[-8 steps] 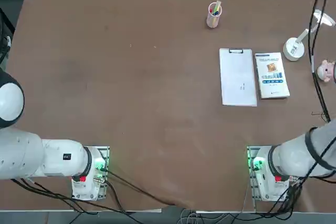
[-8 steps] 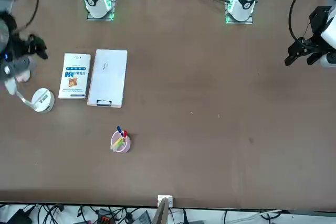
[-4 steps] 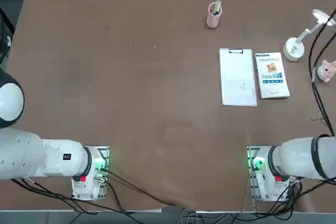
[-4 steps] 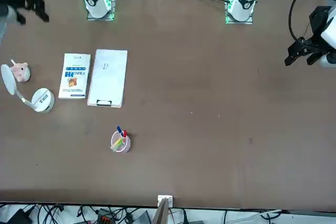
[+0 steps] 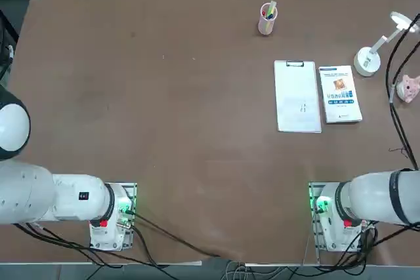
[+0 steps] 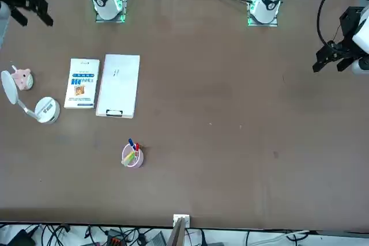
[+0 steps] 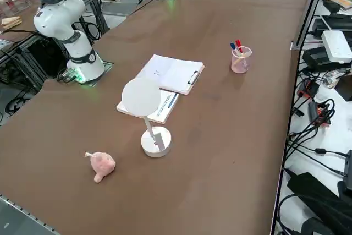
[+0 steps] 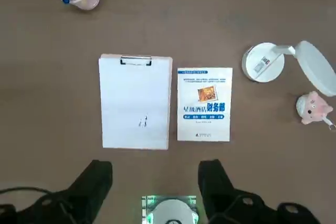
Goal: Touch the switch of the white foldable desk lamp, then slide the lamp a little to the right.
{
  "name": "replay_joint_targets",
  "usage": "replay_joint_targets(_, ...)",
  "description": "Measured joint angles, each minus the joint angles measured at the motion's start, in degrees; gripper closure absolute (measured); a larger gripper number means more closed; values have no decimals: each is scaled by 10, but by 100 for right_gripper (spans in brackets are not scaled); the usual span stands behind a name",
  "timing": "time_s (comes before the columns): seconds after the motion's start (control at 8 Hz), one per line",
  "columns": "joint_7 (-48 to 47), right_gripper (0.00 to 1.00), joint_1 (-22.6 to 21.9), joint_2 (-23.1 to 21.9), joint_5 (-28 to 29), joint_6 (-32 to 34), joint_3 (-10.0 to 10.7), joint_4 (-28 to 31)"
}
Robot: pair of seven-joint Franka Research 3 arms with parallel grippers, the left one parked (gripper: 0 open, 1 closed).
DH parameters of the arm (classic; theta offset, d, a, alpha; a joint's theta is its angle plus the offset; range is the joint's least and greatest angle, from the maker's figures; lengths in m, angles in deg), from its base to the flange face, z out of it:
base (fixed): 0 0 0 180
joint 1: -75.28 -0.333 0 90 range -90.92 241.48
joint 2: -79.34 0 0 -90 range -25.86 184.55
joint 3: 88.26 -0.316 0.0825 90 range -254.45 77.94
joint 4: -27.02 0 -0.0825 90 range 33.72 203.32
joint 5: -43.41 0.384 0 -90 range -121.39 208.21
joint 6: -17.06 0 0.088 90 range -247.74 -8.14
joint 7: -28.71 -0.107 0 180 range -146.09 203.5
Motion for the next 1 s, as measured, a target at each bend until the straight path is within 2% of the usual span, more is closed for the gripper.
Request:
replay_joint_targets(0.25, -51, 0, 5, 27, 0, -24, -1, -17)
replay_joint_targets(0.5, -83, 0, 5, 27, 1, -24, -8, -19)
replay_joint_targets(1.0, -60, 0, 27, 28, 5, -23, -8, -13)
